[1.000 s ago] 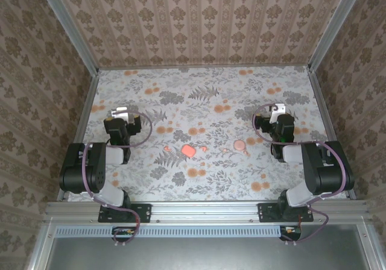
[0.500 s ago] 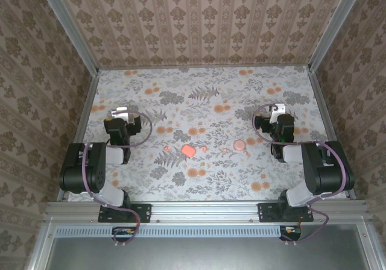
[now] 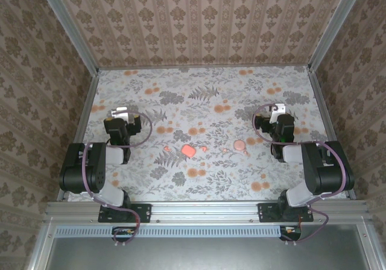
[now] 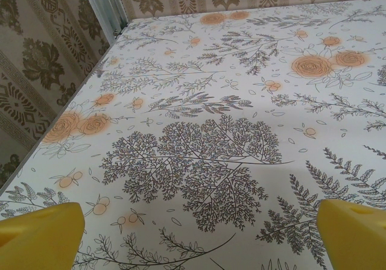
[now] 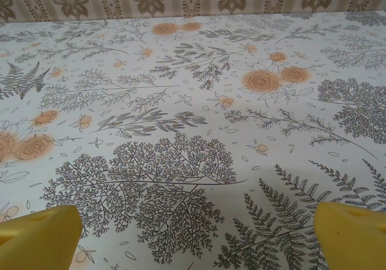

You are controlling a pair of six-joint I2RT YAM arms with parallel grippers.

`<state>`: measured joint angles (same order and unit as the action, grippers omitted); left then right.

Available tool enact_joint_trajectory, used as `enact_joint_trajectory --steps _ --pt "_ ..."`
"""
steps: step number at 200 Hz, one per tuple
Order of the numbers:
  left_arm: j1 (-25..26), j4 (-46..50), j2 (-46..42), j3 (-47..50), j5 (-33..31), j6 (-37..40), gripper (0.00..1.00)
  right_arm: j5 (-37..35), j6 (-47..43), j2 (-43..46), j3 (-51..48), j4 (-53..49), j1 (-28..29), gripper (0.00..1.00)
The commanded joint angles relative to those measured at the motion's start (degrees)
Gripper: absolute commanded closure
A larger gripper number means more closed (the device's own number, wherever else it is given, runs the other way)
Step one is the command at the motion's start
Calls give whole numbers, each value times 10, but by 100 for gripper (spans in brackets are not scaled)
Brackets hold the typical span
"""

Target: Insert the wireless bluetooth earbuds into the charging case

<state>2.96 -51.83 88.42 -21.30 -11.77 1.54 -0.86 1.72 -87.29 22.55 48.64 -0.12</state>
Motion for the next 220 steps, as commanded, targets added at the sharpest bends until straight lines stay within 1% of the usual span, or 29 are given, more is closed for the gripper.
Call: enact_joint_trajectory --steps 1,24,44,55,62,79,97,106,122,155,164,180,201,211,216,220 --pt "-2 7 -2 -8 10 -2 0 5 4 -5 9 4 0 0" --pt "-2 3 -4 -7 8 -1 0 4 3 -3 8 5 0 0" --pt "-2 22 -22 -8 -14 -10 0 -3 0 18 33 -55 5 0" --pt "-1 31 -30 -11 -8 -5 0 -11 -3 42 64 -138 12 0" --pt "6 44 -35 -17 -18 0 0 -19 4 57 94 -211 15 0" --pt "24 121 -69 -44 -51 9 1 -28 22 71 165 -371 22 0" --pt "39 212 -101 -83 -77 14 2 -63 36 71 219 -481 37 0" --pt "44 264 -117 -104 -88 -2 2 -85 53 71 248 -540 47 0" --pt "50 344 -143 -139 -62 -37 6 -92 81 71 301 -647 61 0" --pt "85 421 -192 -149 12 -110 13 -110 139 56 387 -842 114 0" --pt "99 450 -203 -155 35 -120 15 -114 156 56 396 -873 133 0" --pt "140 510 -219 -167 48 -131 16 -101 179 55 403 -918 163 0" --pt "202 583 -230 -183 41 -138 17 -81 211 55 401 -957 195 1" --pt "225 612 -231 -188 43 -144 17 -69 225 54 399 -973 203 4" --pt "227 628 -230 -191 45 -148 17 -64 231 55 398 -980 208 4" --pt "246 640 -230 -194 50 -151 17 -61 236 56 397 -986 212 5"
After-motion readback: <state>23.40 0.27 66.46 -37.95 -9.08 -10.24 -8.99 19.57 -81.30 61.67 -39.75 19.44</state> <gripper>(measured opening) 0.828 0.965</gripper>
